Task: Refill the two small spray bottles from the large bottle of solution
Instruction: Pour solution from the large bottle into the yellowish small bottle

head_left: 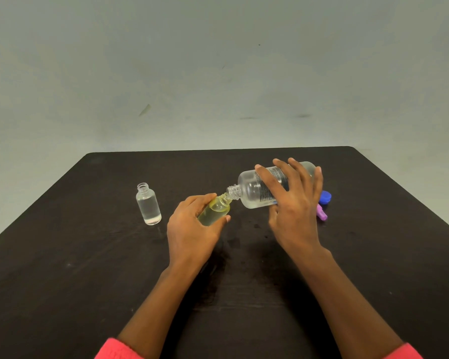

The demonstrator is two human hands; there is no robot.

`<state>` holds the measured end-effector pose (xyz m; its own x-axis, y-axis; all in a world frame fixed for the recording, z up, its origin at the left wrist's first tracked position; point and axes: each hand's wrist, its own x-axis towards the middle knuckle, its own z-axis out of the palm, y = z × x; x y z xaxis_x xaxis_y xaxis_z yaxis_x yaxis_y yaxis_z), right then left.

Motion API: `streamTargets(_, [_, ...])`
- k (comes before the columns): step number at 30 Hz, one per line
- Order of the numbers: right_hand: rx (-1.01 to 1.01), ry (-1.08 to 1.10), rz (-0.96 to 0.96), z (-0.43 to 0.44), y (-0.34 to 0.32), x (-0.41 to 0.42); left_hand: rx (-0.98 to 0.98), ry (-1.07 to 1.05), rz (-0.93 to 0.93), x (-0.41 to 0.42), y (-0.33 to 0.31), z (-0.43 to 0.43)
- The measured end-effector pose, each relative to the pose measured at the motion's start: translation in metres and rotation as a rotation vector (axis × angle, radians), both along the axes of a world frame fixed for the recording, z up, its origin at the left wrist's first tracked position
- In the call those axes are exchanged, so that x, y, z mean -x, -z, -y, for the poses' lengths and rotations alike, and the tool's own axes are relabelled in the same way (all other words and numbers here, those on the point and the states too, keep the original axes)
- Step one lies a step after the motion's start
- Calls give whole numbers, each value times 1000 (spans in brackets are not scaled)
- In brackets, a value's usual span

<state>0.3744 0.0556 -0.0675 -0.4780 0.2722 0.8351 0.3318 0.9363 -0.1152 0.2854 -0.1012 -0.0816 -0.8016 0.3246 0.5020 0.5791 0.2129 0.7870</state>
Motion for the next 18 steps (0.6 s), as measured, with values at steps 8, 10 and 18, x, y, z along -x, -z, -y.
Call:
streamTargets(8, [-1, 2, -3, 0, 0, 0, -3, 2, 7, 1, 1, 0])
streamTargets(10, [1, 1, -1, 0, 0, 0, -8, 3, 10, 0, 1, 0])
streamTargets(18, [3, 0, -5, 0, -1, 1, -11, 4, 5, 0, 1, 0])
